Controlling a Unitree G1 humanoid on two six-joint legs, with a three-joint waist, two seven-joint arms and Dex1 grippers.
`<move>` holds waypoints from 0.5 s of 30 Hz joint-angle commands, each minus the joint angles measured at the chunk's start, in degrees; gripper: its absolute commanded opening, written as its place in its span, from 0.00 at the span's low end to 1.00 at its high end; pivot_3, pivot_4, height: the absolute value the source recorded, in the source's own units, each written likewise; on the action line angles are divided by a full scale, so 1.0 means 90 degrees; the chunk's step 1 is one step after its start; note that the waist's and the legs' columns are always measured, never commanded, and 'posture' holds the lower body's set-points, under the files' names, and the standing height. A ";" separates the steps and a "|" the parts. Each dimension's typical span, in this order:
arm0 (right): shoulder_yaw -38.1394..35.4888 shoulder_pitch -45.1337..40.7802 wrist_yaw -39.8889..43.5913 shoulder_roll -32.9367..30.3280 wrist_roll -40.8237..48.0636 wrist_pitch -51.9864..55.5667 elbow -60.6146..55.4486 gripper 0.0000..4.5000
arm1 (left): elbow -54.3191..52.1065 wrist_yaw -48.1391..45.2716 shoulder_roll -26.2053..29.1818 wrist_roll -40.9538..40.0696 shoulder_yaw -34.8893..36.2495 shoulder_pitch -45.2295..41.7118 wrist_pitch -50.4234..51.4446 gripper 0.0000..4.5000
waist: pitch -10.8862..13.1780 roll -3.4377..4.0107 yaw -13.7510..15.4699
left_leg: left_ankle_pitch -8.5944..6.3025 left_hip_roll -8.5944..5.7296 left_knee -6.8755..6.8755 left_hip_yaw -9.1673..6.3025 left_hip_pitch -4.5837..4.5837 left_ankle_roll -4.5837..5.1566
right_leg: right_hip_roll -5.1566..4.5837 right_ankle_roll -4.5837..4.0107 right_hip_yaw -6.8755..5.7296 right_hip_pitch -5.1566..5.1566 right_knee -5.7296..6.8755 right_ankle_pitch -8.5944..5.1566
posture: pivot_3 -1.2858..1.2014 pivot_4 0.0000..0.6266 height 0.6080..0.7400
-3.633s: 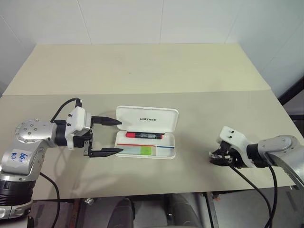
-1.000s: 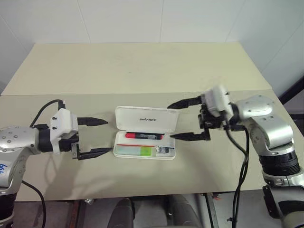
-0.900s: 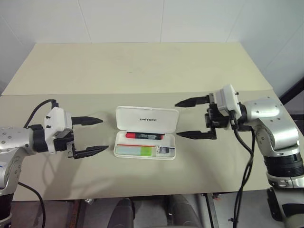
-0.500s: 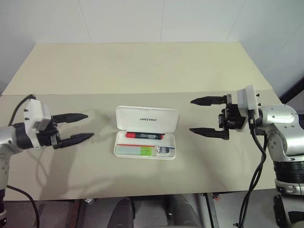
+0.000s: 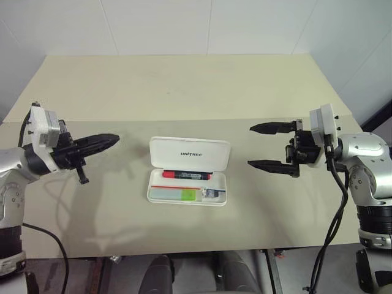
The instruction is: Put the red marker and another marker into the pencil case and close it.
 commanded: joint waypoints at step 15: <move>-0.0178 0.0309 -0.0282 -0.0154 0.0165 0.0261 -0.0466 1.00 | 0.2335 0.0282 -0.1512 0.1443 -0.1743 -0.1515 -0.1211 0.00 | 0.0000 -0.0001 -0.0017 | 0.0000 -0.0007 0.0001 0.0000 -0.0004 0.0000 | -0.0002 0.0013 0.0003 -0.0004 0.0008 0.0007 | 0.52 0.24 1.00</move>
